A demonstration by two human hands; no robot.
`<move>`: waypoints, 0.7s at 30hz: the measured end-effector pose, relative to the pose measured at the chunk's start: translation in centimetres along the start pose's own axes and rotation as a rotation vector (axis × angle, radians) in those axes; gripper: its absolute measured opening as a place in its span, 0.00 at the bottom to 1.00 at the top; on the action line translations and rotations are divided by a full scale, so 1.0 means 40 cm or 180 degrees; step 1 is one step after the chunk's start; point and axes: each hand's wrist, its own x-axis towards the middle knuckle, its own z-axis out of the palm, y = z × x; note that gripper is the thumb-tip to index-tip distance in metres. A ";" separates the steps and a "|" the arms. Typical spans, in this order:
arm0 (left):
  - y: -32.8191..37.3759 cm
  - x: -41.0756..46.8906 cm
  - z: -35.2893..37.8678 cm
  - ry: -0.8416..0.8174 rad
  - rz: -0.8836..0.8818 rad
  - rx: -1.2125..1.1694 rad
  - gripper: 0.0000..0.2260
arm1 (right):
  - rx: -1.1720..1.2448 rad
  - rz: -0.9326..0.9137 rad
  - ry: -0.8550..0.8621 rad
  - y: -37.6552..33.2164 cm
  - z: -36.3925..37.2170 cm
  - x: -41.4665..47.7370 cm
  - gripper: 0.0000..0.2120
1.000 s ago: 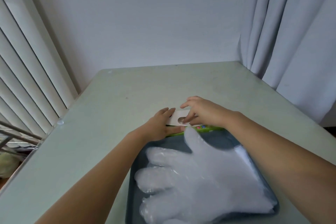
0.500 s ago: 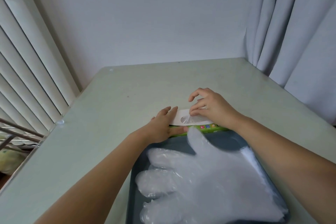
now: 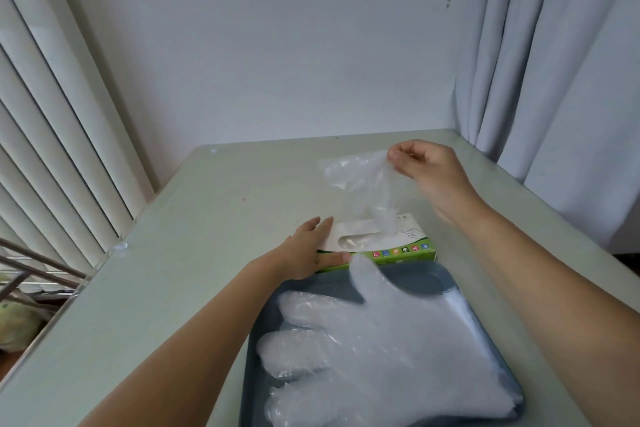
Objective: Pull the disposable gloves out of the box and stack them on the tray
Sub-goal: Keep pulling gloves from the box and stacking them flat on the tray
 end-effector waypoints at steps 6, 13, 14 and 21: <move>0.042 -0.031 -0.056 0.0385 0.0132 -0.0531 0.32 | 0.0943 0.0607 -0.0029 -0.055 -0.032 -0.041 0.09; 0.167 -0.113 -0.115 0.0363 0.0890 -0.2570 0.20 | 0.1850 0.1249 -0.0308 -0.137 -0.066 -0.131 0.10; 0.180 -0.115 -0.117 0.0368 0.0993 -0.2812 0.22 | 0.1943 0.1345 -0.0383 -0.143 -0.066 -0.145 0.11; 0.284 -0.217 -0.108 0.0683 0.1335 -0.3536 0.06 | 0.2245 0.1715 -0.0734 -0.187 -0.053 -0.268 0.20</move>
